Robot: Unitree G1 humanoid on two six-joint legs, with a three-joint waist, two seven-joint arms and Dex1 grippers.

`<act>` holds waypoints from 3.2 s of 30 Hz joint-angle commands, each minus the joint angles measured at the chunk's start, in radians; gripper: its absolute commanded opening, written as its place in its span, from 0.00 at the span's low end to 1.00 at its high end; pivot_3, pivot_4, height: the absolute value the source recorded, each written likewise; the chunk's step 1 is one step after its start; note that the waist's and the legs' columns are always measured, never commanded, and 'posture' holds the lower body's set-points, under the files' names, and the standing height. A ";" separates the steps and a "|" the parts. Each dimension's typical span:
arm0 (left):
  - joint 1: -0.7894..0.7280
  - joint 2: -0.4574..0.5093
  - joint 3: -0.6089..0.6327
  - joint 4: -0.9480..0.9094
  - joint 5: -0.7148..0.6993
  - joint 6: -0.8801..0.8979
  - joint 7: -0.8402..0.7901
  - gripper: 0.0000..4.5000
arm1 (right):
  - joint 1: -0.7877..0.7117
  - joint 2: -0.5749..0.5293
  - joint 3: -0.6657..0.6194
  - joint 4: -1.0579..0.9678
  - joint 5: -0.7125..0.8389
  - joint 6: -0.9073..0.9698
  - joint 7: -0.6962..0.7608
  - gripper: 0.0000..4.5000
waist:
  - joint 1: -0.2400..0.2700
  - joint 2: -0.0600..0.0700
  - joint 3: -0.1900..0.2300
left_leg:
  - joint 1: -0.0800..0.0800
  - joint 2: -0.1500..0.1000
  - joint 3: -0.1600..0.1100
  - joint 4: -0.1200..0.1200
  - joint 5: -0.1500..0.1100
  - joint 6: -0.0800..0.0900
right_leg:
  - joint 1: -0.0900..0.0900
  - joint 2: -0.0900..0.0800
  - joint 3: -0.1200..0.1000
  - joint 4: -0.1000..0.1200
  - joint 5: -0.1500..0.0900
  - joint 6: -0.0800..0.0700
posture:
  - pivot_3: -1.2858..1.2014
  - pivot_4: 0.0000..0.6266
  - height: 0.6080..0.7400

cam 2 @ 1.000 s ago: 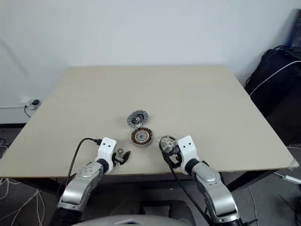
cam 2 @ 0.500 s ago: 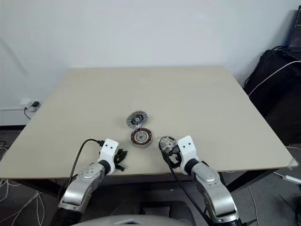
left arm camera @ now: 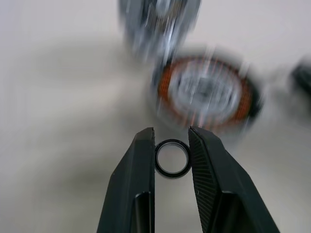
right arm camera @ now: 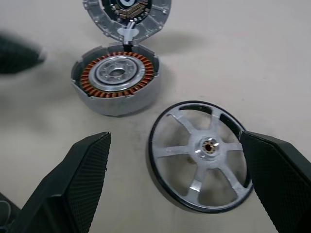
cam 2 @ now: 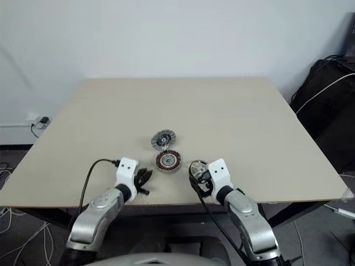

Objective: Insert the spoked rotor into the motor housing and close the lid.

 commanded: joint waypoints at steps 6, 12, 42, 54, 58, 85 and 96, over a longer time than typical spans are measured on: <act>-0.187 -0.020 -0.077 0.159 0.034 -0.077 -0.025 0.15 | -0.014 0.019 -0.013 -0.014 0.002 -0.033 -0.013 1.00 | 0.001 0.000 0.000 | -0.001 0.000 0.000 0.000 0.003 0.005 | -0.001 0.001 0.000 0.000 0.000 -0.001 | 0.52 0.00 1.00; -0.292 -0.040 -0.099 0.349 0.059 -0.129 -0.030 0.15 | -0.003 0.024 -0.011 -0.024 0.002 -0.039 -0.024 1.00 | 0.000 0.000 0.000 | -0.001 -0.001 0.000 0.000 0.003 0.005 | -0.001 0.002 0.000 0.000 0.000 0.000 | 0.52 0.00 1.00; -0.161 -0.081 -0.095 0.174 -0.012 -0.144 -0.096 0.43 | -0.011 0.028 -0.003 -0.031 0.004 -0.033 -0.025 1.00 | 0.000 0.000 0.000 | -0.001 -0.001 0.000 0.000 0.003 0.005 | -0.001 0.000 0.001 0.000 0.000 0.000 | 0.52 0.00 1.00; 0.116 0.012 -0.065 -0.012 0.008 -0.293 -0.078 0.00 | -0.143 0.046 0.040 0.004 0.006 0.061 -0.009 0.72 | -0.003 0.000 0.000 | -0.001 0.000 0.000 0.000 0.003 0.005 | -0.002 0.000 0.002 0.000 0.000 -0.001 | 0.52 0.00 1.00; 0.214 0.089 -0.088 -0.039 0.046 -0.352 -0.103 0.00 | -0.235 0.070 0.075 0.048 0.006 0.109 -0.004 0.42 | -0.006 0.001 0.000 | -0.001 0.000 0.000 0.000 0.003 0.005 | -0.002 0.000 0.001 0.001 0.000 -0.001 | 0.52 0.00 1.00; 0.282 0.091 -0.052 -0.019 0.030 -0.415 -0.073 0.00 | -0.535 0.192 0.235 0.440 -0.099 0.171 0.018 0.00 | -0.017 0.003 -0.001 | -0.001 0.000 0.000 -0.003 0.003 0.005 | -0.005 0.003 0.001 0.002 0.002 -0.008 | 0.52 0.00 1.00; 0.293 0.087 -0.048 -0.024 0.028 -0.414 -0.061 0.00 | -0.581 0.234 0.225 0.549 -0.121 0.118 0.022 0.00 | -0.027 0.004 -0.001 | -0.001 -0.001 0.000 -0.003 0.003 0.004 | -0.005 0.005 0.001 0.002 0.002 -0.008 | 0.52 0.00 1.00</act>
